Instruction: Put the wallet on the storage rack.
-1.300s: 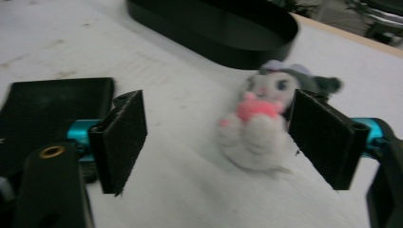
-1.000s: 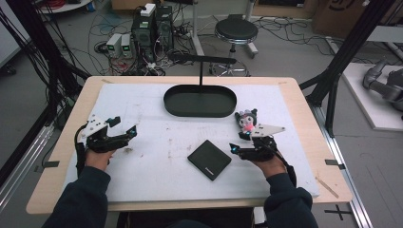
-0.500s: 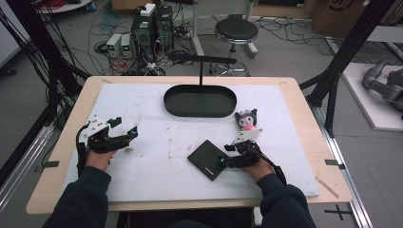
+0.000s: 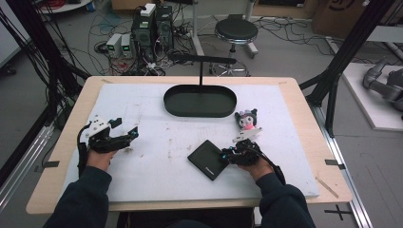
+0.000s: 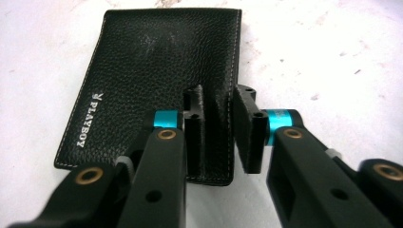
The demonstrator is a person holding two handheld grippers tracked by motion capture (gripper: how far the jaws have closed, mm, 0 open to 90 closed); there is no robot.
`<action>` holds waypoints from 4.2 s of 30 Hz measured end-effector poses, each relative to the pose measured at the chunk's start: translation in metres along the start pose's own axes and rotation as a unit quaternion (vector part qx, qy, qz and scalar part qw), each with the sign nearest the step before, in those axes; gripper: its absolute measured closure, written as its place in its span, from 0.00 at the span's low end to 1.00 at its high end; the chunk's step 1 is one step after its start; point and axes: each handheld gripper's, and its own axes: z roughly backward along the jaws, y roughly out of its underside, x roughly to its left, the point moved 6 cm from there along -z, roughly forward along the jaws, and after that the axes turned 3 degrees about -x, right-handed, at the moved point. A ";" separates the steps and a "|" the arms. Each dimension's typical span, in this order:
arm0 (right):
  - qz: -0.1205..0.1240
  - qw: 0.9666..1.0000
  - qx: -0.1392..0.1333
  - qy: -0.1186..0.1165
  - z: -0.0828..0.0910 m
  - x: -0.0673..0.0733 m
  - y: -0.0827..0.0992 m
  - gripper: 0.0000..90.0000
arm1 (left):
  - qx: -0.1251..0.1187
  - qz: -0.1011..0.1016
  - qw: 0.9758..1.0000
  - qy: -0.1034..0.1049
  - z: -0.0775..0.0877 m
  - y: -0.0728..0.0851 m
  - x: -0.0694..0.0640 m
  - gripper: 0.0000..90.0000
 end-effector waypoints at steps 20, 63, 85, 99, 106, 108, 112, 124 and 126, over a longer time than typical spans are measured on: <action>0.013 0.990 -0.092 0.107 0.053 -0.019 -0.033 0.99 | 0.004 -0.001 1.000 -0.002 0.000 0.001 0.001 0.25; 0.063 0.985 -0.133 0.089 0.045 0.007 -0.049 0.41 | 0.004 0.000 1.000 -0.002 0.001 0.001 0.000 0.25; 0.014 0.994 -0.091 0.059 0.013 -0.001 -0.037 0.64 | 0.007 -0.002 1.000 -0.001 0.000 0.001 -0.001 0.25; 0.016 0.984 -0.143 0.102 0.027 -0.022 -0.078 0.86 | 0.008 -0.002 1.000 0.000 -0.001 0.002 -0.001 0.25; -0.001 0.976 -0.155 0.152 0.020 -0.059 -0.116 0.86 | 0.006 0.001 1.000 -0.001 -0.001 0.002 0.001 0.25; -0.001 0.976 -0.155 0.152 0.020 -0.059 -0.116 0.86 | 0.006 0.002 1.000 -0.002 -0.001 0.002 0.001 0.25; -0.018 0.972 -0.166 0.168 0.006 -0.082 -0.141 0.86 | 0.009 -0.001 1.000 0.001 -0.002 0.003 0.001 0.25; -0.043 0.968 -0.154 0.193 -0.054 -0.105 -0.169 0.86 | 0.011 0.000 1.000 0.005 -0.003 0.004 0.000 0.25; -0.047 0.968 -0.154 0.195 -0.062 -0.108 -0.172 0.86 | 0.011 0.003 1.000 0.005 -0.003 0.004 0.000 0.26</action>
